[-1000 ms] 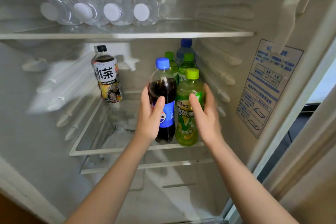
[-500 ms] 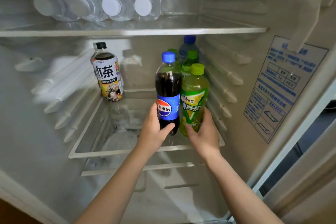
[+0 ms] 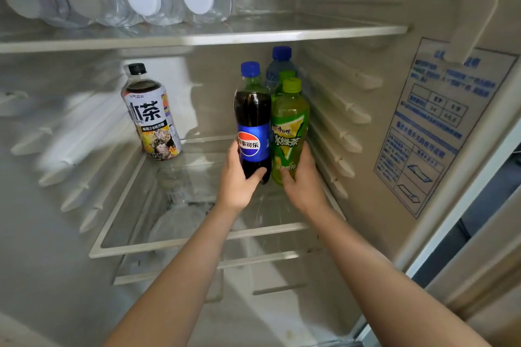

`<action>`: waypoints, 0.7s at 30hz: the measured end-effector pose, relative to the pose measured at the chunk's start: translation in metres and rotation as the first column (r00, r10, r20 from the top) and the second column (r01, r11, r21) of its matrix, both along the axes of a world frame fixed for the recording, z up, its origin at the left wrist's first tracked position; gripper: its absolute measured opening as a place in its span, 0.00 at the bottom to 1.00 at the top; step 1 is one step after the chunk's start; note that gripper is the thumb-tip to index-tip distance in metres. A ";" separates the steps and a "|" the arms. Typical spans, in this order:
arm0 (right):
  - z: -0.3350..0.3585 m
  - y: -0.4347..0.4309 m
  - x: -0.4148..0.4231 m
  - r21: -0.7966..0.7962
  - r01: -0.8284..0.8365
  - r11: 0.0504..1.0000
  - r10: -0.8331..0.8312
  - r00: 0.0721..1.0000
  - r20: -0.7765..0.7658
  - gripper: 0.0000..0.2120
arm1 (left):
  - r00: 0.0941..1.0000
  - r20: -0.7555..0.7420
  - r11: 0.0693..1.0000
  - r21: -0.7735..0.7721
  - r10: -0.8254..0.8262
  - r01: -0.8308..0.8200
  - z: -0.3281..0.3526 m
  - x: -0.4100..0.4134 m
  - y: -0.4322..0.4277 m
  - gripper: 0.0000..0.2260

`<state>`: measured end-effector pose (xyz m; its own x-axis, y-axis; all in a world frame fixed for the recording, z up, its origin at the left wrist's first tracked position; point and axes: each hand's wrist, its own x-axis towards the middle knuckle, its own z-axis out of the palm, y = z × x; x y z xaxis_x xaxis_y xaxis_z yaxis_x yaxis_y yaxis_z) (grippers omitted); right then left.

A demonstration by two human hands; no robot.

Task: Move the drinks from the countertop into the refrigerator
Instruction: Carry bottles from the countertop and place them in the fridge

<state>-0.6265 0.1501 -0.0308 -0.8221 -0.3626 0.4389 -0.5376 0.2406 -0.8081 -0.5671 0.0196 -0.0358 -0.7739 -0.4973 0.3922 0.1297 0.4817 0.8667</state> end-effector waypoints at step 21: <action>-0.099 0.164 0.214 0.258 0.373 0.891 -0.372 0.927 -0.053 0.12 | 0.836 0.191 0.858 0.103 -0.514 0.504 -0.100 0.171 0.113 0.09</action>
<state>-0.4128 0.3140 -0.1301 -0.9182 -0.1309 0.3739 -0.3694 0.6236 -0.6890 -0.3965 0.1321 -0.1358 -0.9827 -0.0246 0.1838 0.1632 0.3556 0.9203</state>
